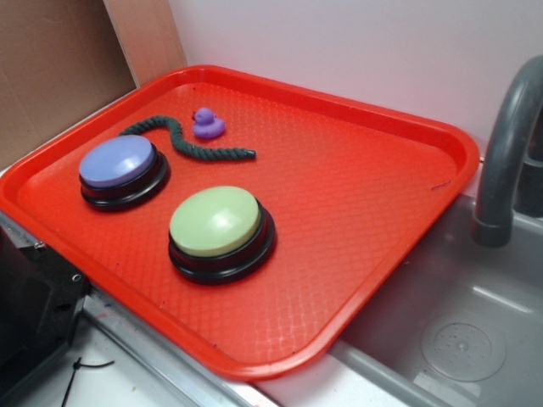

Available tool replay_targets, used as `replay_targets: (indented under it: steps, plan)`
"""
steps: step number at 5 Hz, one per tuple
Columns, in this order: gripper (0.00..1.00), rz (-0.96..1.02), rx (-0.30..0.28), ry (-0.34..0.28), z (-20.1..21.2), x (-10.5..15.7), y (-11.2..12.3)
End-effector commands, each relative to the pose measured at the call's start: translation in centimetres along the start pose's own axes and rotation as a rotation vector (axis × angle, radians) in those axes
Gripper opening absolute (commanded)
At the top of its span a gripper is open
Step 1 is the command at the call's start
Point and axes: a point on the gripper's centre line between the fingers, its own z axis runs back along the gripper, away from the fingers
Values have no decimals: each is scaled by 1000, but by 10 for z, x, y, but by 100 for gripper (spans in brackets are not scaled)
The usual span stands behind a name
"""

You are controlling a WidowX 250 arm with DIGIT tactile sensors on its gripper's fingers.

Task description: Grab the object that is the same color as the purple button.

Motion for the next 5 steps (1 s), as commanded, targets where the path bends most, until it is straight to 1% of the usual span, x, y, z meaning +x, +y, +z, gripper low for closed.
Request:
replay_targets:
  steps: [1,2,3,4,5]
  plan:
    - [100,0,0,0,0,0,0]
    - [100,2,12,-6,-9,13,3]
    - [100,-20,49,-55,-21,26,4]
    - [100,-9,82,-82,-44,48,12]
    - [100,2,155,-104,-68,66,27]
